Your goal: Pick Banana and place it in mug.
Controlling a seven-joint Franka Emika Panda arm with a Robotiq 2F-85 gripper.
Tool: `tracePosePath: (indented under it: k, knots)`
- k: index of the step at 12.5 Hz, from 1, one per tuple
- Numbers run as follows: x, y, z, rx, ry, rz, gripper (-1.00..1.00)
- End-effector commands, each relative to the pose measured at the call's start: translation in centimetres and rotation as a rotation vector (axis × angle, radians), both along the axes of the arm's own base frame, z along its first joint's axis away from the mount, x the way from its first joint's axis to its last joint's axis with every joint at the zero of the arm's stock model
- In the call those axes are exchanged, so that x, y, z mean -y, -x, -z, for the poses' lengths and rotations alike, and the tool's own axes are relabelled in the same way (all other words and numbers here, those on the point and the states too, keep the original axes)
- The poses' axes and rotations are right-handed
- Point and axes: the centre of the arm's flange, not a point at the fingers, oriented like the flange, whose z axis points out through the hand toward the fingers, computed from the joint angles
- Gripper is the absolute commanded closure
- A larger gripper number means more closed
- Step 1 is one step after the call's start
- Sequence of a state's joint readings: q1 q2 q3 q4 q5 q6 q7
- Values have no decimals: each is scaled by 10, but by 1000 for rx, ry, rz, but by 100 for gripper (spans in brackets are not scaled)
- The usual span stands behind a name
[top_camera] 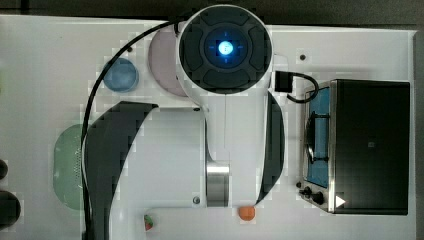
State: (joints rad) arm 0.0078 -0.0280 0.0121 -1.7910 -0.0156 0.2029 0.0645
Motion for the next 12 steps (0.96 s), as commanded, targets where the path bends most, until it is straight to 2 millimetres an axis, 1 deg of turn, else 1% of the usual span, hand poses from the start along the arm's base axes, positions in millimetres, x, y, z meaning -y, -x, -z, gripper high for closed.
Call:
tracePosePath:
  k: [1, 3, 4, 6, 7, 10, 12]
  knots:
    - [20, 114, -73, -8, -10, 31, -59]
    - [20, 113, -70, -15, -9, 30, -99]
    - [20, 112, -63, -30, -10, 29, -100]
    - [21, 106, -34, -75, -11, 8, -100]
    - [22, 102, -14, -94, -13, -11, -100]
    - [24, 91, 56, -114, -17, -62, -100]
    - [24, 90, 105, -113, -17, -77, -100]
